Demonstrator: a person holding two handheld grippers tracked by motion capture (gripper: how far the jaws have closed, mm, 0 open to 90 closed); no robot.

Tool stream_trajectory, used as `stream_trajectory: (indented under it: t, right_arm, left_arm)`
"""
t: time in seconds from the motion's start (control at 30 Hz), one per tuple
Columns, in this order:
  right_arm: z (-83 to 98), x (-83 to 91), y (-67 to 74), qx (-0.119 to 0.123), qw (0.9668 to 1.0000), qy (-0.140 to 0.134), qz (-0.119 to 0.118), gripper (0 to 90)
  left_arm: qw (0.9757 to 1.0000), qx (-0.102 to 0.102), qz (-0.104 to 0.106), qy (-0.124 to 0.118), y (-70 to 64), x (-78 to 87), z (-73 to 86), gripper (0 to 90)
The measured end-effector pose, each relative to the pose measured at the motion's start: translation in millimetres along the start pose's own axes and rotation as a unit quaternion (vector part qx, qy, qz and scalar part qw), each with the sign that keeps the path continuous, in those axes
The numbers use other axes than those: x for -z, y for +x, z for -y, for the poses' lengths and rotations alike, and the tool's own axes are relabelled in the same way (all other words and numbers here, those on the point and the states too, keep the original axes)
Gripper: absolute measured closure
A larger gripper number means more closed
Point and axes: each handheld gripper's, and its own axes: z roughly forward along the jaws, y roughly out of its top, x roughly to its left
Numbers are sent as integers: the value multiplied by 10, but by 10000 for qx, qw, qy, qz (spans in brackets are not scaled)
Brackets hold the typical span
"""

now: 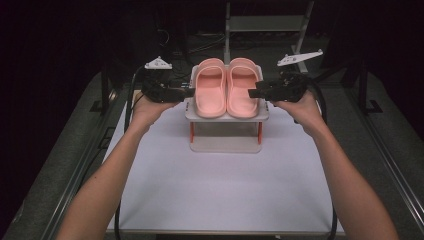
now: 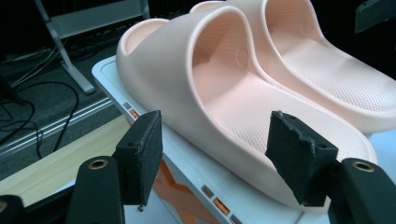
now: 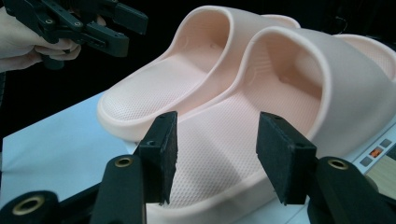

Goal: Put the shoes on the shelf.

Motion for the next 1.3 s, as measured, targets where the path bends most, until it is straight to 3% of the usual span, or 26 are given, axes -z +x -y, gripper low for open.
stream_trajectory:
  t: [1.3]
  right_arm:
    - [291, 162, 181, -14, 9995, -35, -318, 398]
  left_arm:
    - [9998, -120, 139, -110, -176, 302, 275, 273]
